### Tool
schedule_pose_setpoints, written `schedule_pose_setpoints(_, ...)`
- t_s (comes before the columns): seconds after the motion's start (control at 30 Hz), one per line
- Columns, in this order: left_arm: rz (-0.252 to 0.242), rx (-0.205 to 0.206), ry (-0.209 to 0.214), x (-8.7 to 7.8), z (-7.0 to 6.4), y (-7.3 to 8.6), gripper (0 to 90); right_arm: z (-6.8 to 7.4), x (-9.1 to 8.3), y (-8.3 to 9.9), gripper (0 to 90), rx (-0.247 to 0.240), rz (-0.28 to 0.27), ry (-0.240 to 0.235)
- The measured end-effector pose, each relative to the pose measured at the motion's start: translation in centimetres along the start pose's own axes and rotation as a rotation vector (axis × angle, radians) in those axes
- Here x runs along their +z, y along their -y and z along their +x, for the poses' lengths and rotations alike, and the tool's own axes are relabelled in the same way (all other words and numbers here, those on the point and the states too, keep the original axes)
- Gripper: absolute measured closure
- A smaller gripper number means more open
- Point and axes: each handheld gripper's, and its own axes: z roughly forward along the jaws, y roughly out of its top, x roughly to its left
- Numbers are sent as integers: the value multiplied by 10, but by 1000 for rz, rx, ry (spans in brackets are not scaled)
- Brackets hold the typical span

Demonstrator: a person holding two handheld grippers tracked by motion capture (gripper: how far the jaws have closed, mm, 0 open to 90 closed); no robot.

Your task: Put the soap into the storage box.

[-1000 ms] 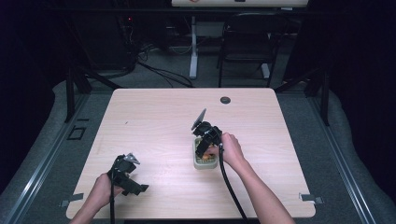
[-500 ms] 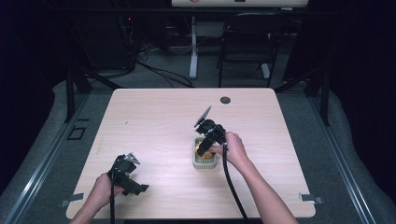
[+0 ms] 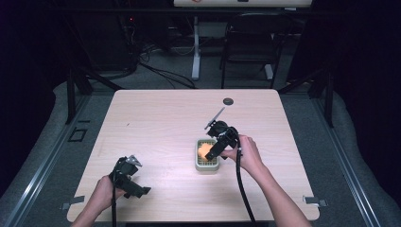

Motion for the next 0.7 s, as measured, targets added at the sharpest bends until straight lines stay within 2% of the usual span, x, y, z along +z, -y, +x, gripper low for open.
schedule_pose_setpoints(0.13,2,0,0,0,0,0,0,-1,-12,14,7,-2,-25,10)
schedule_pose_setpoints(0.4,0,-2,-1,0,0,0,0,-4,-23,35,0,4,-50,25)
schedule_pose_setpoints(0.47,2,0,-2,0,0,0,0,-5,-25,41,0,21,-70,29)
schedule_pose_setpoints(0.63,1,-2,-2,0,0,0,0,-10,-35,58,0,22,-81,57)
schedule_pose_setpoints(0.7,1,-2,-2,0,0,0,0,-12,-39,65,0,25,-70,68)
